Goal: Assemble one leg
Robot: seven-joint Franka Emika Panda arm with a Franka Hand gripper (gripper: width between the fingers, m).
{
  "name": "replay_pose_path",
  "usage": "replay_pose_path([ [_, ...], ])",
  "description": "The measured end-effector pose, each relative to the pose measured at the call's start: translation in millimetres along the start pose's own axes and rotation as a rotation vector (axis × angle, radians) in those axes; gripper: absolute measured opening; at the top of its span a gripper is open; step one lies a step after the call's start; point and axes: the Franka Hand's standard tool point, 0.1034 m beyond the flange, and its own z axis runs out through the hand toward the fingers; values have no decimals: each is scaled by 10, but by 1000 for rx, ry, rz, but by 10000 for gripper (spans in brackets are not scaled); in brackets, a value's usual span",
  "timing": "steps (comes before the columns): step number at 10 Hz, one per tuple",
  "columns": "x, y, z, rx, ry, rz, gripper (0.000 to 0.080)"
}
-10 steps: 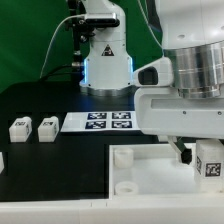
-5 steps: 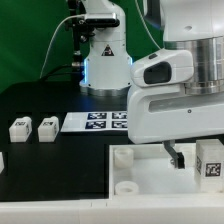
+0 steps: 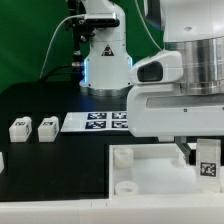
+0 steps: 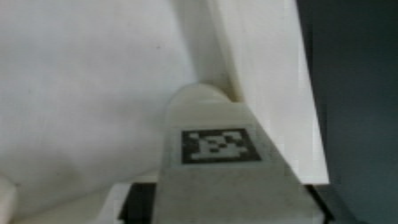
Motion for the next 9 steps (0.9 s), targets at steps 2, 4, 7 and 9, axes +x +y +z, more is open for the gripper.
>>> replay_pose_path([
  [2, 24, 14, -12, 15, -5, 335, 291],
  [4, 6, 13, -1, 21, -12, 680, 291],
  [7, -18, -30, 15, 62, -21, 1296, 293],
  [9, -5, -10, 11, 75, -38, 1459, 293],
])
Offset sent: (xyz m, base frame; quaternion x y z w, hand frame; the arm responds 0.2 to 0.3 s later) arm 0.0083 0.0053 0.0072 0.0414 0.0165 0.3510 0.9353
